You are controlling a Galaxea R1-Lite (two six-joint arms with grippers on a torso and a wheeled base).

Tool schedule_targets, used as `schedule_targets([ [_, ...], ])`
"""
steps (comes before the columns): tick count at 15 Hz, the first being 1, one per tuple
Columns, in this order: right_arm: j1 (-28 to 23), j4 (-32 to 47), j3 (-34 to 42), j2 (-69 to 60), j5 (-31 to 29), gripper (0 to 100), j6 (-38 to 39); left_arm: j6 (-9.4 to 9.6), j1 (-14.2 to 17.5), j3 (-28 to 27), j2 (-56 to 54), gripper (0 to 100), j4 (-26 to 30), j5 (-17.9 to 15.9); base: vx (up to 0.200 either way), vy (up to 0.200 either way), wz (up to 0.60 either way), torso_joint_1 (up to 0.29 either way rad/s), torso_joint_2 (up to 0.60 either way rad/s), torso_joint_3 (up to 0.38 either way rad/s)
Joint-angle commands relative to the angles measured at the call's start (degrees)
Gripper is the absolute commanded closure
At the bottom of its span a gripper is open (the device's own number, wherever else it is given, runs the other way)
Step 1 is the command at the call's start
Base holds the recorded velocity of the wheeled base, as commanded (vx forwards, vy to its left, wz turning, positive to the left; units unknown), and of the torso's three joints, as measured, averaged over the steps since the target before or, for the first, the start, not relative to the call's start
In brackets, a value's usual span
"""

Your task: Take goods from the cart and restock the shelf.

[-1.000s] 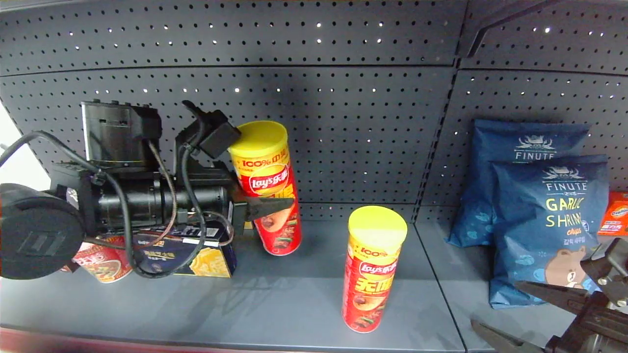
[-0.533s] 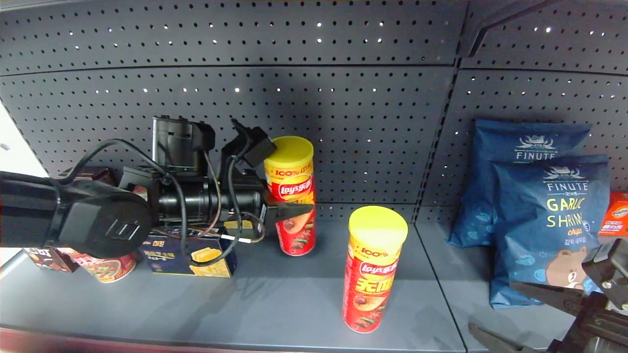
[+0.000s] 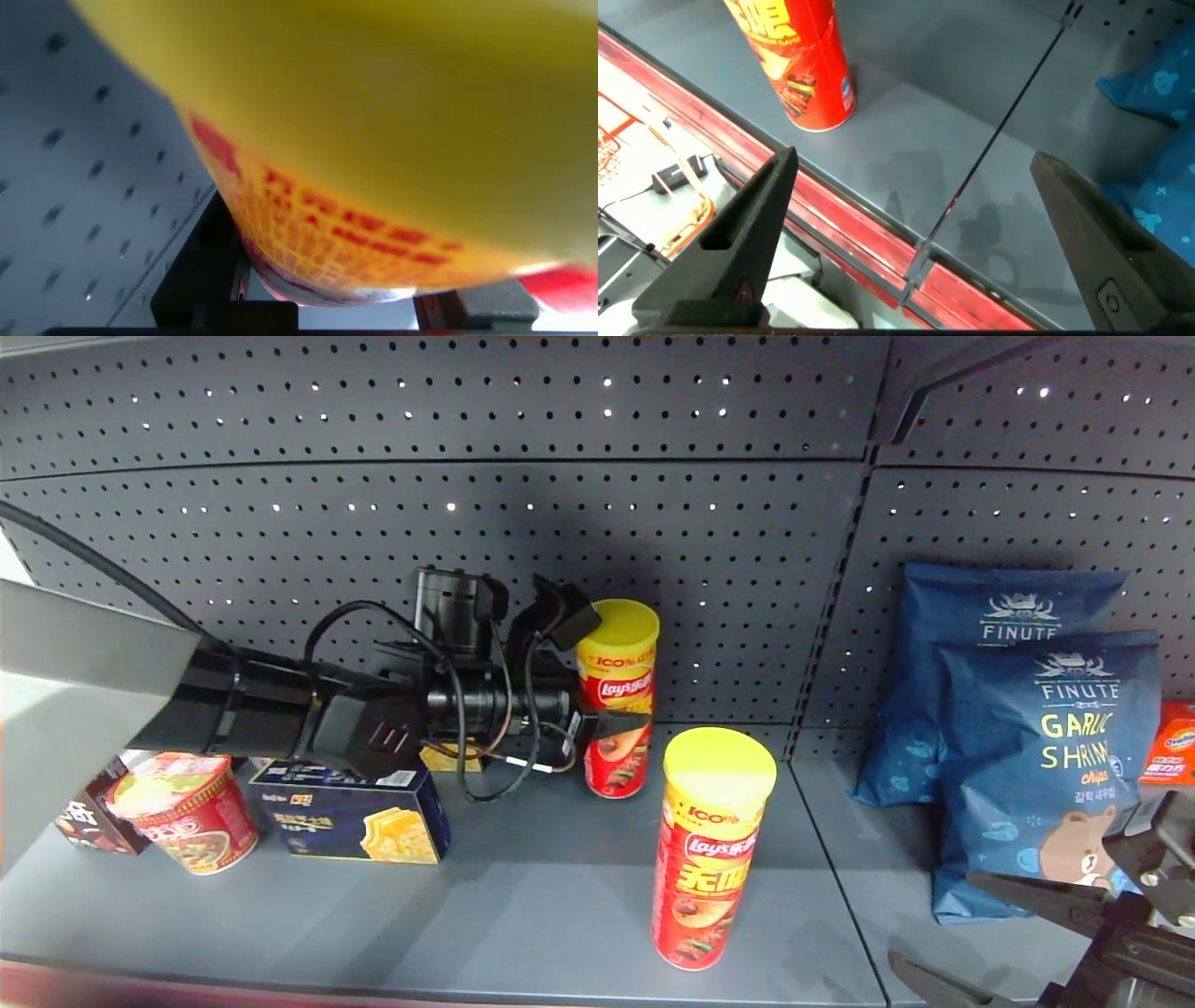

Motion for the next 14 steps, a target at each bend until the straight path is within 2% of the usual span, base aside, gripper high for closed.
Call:
schedule_targets([
  [1,0.0,-0.2,-0.2,0.8,0.1,0,0.0,-0.36,-1.4,-4.5,4.9,100,-0.3,0.0,0.0,0.0,0.0,0.0,0.0,0.0],
  [2,0.0,-0.2,-0.2,0.8,0.1,0,0.0,-0.36,-1.4,-4.5,4.9,100,-0.3,0.0,0.0,0.0,0.0,0.0,0.0,0.0],
  [3,0.0,-0.2,-0.2,1.2,0.1,0,0.0,-0.53,-2.4,-7.2,6.6,100,0.1,0.0,0.0,0.0,0.0,0.0,0.0,0.0],
  [5,0.0,-0.3,-0.2,1.3,0.1,0,0.0,-0.53,-3.1,-9.2,8.3,100,0.3,0.0,0.0,0.0,0.0,0.0,0.0,0.0],
  [14,0.0,-0.3,-0.1,1.5,0.9,0,0.0,-0.53,-3.8,-13.3,13.0,100,0.3,0.1,0.0,0.0,0.0,0.0,0.0,0.0],
])
